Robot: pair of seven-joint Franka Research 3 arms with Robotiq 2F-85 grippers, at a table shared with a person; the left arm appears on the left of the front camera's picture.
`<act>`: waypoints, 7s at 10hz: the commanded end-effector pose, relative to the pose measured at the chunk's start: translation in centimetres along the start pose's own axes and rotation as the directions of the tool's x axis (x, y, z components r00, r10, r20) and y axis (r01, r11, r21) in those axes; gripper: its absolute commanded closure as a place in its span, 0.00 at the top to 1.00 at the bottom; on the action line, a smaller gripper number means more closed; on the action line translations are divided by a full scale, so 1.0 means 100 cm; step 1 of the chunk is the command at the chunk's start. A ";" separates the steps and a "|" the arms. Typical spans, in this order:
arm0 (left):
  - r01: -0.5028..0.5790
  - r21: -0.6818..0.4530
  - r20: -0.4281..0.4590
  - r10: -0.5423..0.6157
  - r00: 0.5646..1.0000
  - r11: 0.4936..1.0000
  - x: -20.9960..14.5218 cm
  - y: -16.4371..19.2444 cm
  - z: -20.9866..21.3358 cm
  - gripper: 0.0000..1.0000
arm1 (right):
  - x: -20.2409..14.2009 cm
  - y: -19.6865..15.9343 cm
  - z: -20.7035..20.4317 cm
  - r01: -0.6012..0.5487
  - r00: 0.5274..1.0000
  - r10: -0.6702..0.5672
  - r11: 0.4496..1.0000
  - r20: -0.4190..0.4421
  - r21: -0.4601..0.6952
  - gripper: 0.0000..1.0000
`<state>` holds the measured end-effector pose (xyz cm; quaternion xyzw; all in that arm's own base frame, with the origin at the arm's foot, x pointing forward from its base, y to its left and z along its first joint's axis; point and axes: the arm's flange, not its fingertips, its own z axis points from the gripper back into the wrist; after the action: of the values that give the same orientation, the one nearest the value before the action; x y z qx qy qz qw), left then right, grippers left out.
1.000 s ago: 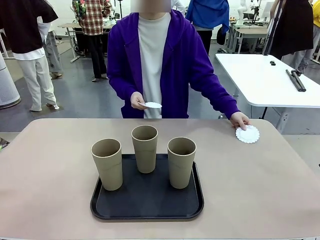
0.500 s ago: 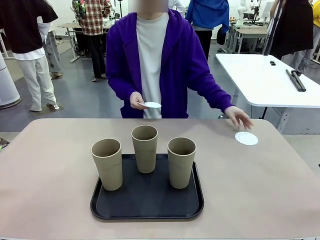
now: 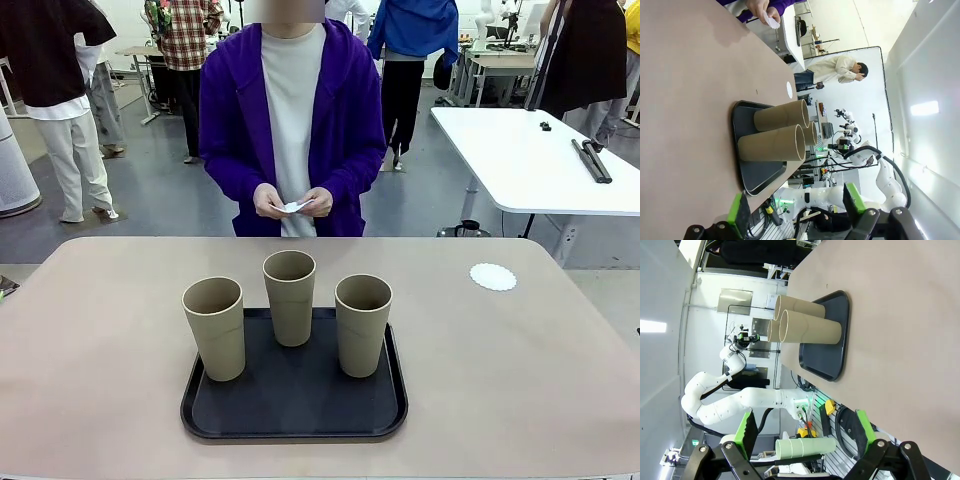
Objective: Place coasters on the table and set cups on them.
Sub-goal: Pick up one Reusable plastic cup and place it on a coaster set by the human.
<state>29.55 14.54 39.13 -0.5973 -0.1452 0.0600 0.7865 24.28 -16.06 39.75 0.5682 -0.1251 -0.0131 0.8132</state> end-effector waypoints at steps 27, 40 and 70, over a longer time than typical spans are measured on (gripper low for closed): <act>0.013 -0.012 0.001 -0.013 1.000 1.000 0.000 0.000 -0.001 1.00 | 0.068 0.161 -0.281 -0.929 0.345 0.573 0.322 -0.743 -0.184 1.00; 0.013 -0.012 0.001 -0.013 1.000 1.000 0.000 0.000 -0.001 1.00 | 0.090 0.025 -0.220 -0.916 0.305 0.951 0.309 -0.056 0.255 1.00; 0.013 -0.012 0.001 -0.013 1.000 1.000 0.000 0.000 -0.001 1.00 | 0.093 -0.058 -0.361 -0.906 0.181 0.981 0.138 0.071 0.400 1.00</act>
<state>29.66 14.38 39.08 -0.5969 -0.1428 0.0586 0.7873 41.42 12.82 24.86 0.4928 -0.3545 0.5867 0.5360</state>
